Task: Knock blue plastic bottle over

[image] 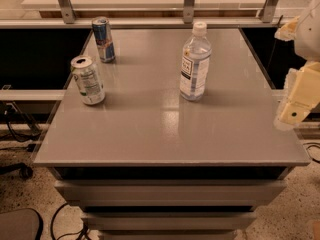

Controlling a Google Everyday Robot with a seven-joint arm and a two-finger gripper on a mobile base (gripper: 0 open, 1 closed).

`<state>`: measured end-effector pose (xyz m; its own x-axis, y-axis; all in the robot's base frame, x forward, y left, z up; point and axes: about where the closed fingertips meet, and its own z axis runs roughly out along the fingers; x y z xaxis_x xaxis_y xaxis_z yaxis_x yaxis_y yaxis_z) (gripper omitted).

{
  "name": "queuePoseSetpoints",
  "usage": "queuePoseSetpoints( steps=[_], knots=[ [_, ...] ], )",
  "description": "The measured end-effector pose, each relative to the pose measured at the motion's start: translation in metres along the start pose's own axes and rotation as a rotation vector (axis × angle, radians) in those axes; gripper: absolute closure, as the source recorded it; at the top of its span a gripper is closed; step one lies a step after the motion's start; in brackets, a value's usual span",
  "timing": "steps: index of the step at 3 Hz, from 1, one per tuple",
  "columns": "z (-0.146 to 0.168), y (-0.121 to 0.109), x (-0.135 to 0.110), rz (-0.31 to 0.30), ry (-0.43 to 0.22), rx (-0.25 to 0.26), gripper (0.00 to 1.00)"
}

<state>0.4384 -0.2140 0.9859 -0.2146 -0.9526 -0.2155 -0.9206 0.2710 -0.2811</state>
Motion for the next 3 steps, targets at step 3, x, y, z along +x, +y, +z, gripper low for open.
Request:
queuePoseSetpoints(
  steps=[3],
  knots=[
    [0.027, -0.007, -0.017, -0.005, -0.142, -0.030, 0.00]
  ],
)
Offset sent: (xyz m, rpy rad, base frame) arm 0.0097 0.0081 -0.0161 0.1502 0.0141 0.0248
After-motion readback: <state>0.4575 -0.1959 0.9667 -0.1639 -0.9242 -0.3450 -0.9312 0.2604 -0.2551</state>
